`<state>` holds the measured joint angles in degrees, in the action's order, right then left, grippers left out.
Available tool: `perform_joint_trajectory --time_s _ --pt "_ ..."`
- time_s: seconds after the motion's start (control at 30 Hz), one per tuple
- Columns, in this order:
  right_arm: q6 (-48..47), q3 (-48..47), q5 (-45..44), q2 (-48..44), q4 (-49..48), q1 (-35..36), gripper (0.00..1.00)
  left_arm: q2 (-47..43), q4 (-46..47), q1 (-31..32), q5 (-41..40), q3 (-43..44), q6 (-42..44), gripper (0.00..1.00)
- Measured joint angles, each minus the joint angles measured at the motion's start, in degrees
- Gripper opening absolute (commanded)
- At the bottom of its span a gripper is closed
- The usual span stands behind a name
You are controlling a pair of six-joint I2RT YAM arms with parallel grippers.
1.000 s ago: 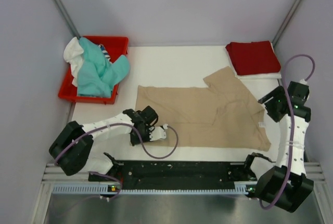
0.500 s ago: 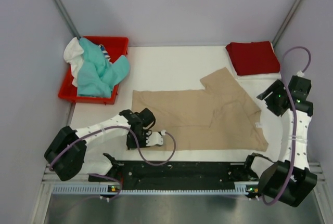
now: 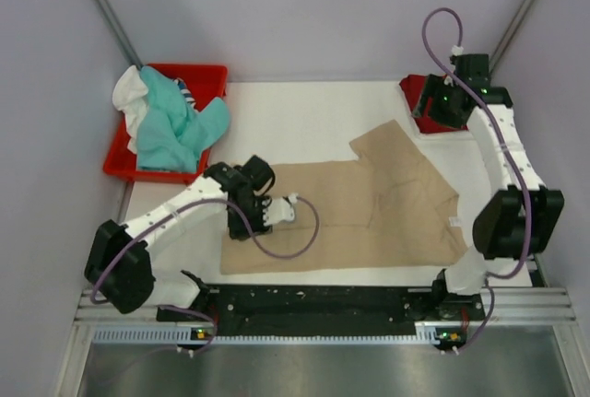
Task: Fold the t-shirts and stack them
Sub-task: Grap the side of the flattened tshirt furthest away from the robot with both arms
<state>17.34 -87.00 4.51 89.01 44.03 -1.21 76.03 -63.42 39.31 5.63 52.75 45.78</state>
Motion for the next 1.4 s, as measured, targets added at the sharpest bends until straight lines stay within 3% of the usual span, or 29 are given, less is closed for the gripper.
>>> perform_joint_trajectory --time_s 0.13,0.23,0.37,0.6,0.8,0.9,1.03,1.4 --pt "-2.75 -13.07 0.35 15.39 0.28 0.85 0.50 9.16 0.59 -9.51 1.11 17.00 -2.73 0.45" --pt "-4.04 -24.00 0.44 27.85 2.01 1.07 0.51 22.29 1.44 -17.07 2.05 34.18 -8.11 0.43" --pt "-6.21 -36.35 -1.01 41.46 3.58 1.92 0.56 34.82 4.17 -23.54 2.93 45.97 -15.50 0.47" --pt "-11.54 -47.15 -4.46 53.40 4.42 5.75 0.62 43.21 7.50 -29.97 0.52 47.28 -23.76 0.48" --pt "-14.32 -48.06 -8.33 57.24 5.38 7.50 0.58 45.51 10.16 -30.88 0.00 46.36 -25.79 0.47" --pt "-14.78 -48.13 -7.21 57.51 5.49 7.54 0.40 45.53 10.64 -31.10 -0.15 45.18 -26.01 0.47" --pt "-15.74 -48.39 -6.60 57.68 5.49 7.72 0.00 46.01 10.93 -31.91 0.31 44.74 -25.97 0.47" --pt "-16.68 -46.99 1.70 56.30 7.21 7.98 0.00 46.40 11.17 -32.63 2.60 42.82 -22.45 0.45"
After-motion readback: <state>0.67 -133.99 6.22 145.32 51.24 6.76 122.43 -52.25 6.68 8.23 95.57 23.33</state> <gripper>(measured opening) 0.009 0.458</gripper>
